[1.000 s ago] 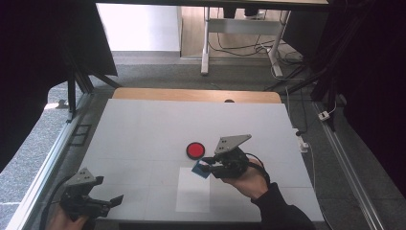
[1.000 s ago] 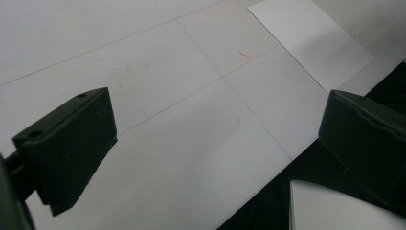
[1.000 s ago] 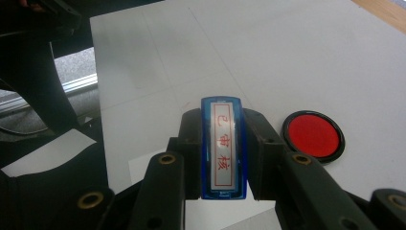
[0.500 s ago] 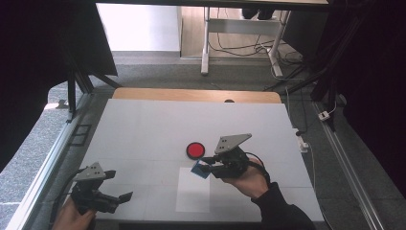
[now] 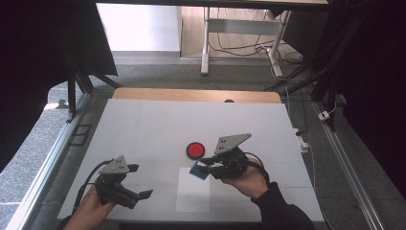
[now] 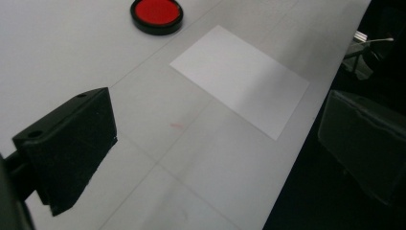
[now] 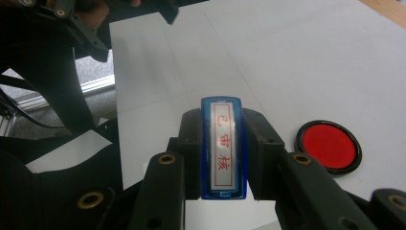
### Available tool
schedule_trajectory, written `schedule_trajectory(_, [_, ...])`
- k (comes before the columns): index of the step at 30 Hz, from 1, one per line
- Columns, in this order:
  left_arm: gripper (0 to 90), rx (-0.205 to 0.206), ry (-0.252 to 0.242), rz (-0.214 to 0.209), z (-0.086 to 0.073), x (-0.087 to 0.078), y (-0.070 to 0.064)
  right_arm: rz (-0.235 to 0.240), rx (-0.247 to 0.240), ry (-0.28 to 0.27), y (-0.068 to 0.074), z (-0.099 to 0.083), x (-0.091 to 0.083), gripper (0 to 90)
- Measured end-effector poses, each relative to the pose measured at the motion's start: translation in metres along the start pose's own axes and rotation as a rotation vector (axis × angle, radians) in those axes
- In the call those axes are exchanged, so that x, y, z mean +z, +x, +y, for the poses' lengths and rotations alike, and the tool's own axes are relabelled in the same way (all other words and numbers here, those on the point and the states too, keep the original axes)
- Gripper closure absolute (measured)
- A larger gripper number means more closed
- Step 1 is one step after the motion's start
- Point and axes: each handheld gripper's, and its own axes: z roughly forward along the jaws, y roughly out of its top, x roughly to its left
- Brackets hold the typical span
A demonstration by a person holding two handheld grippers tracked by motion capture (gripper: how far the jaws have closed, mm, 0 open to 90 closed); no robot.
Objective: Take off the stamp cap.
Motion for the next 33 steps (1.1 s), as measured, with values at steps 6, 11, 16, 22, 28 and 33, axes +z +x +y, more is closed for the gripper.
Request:
schedule_trajectory(6, [0.0, 0.030, -0.009, -0.050, 0.017, 0.016, 0.002, 0.015, -0.007, -0.006, 0.001, 0.001, -0.001, 71.3])
schedule_trajectory(11, [0.0, 0.058, -0.012, -0.076, 0.032, 0.029, 0.004, 0.010, -0.003, -0.006, 0.001, 0.002, -0.002, 71.4])
schedule_trajectory(16, [0.0, 0.104, -0.010, -0.102, 0.044, 0.041, 0.003, 0.008, -0.006, -0.009, 0.001, 0.002, -0.004, 71.4])
schedule_trajectory(22, [0.0, 0.156, -0.003, -0.172, 0.061, 0.057, 0.005, 0.018, -0.004, -0.018, 0.002, 0.003, -0.005, 71.4])
schedule_trajectory(28, [0.0, 0.217, 0.013, -0.228, 0.079, 0.077, 0.003, 0.024, -0.016, -0.022, 0.003, 0.004, -0.008, 71.4])
schedule_trajectory(33, [0.0, 0.264, 0.008, -0.275, 0.088, 0.087, -0.004, 0.041, -0.023, -0.033, 0.004, 0.004, -0.009, 71.4])
